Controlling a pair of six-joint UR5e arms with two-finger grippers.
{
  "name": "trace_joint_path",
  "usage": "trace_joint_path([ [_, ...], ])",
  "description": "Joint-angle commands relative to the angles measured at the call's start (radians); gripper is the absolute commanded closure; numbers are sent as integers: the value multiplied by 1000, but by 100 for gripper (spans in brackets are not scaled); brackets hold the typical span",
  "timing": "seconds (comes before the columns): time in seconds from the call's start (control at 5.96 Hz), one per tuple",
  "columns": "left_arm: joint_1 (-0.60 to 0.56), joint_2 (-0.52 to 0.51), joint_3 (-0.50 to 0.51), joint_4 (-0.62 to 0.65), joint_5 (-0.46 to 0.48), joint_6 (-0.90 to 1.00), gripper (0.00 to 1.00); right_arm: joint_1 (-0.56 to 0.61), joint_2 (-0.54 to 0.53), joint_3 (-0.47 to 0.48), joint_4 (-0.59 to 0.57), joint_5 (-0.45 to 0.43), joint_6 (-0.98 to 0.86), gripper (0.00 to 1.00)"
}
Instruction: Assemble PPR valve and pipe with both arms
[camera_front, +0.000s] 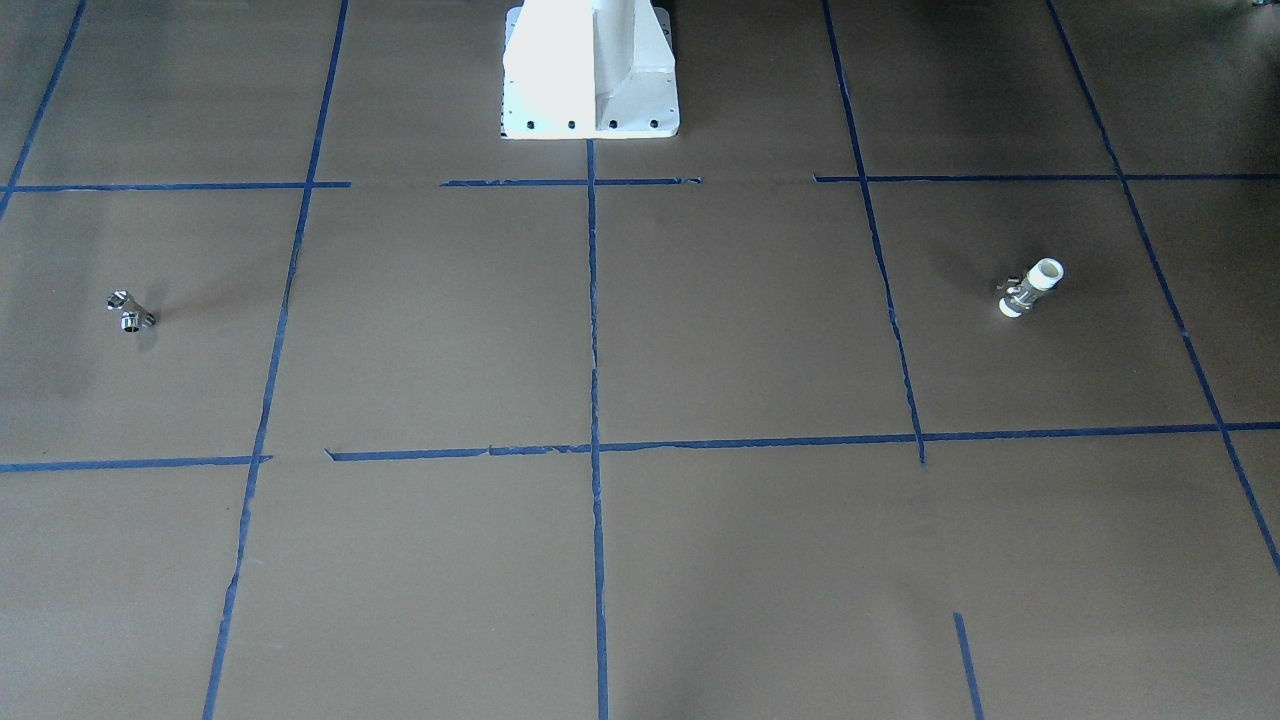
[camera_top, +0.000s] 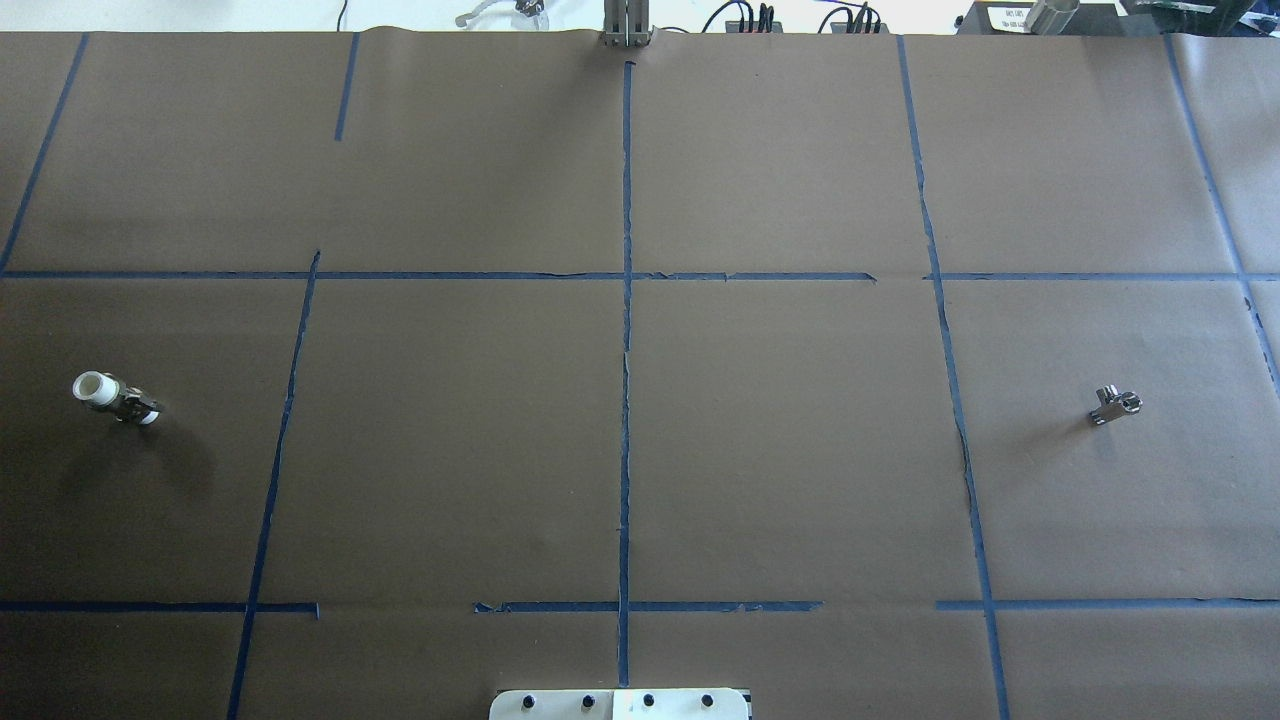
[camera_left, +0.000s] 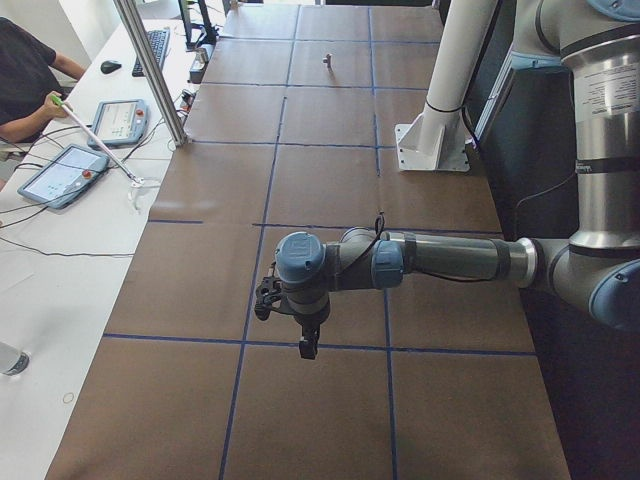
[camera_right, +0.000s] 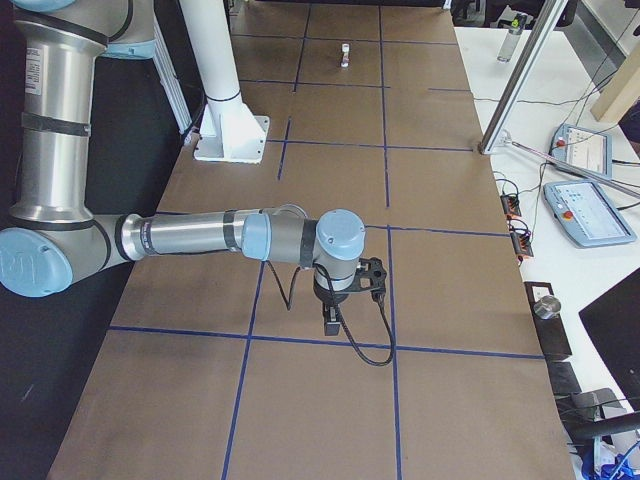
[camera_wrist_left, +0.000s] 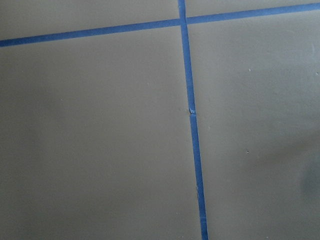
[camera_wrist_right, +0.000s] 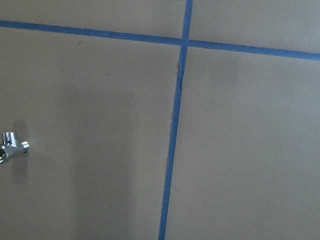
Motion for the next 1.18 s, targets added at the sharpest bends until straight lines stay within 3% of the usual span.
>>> trace_joint_path([
  [0.0, 2, -4, -24, 2, 0, 5, 0, -1, 0, -1, 1, 1, 0, 0],
  [1.01, 5, 24, -47, -6, -17, 12, 0, -2, -3, -8, 27, 12, 15, 0],
])
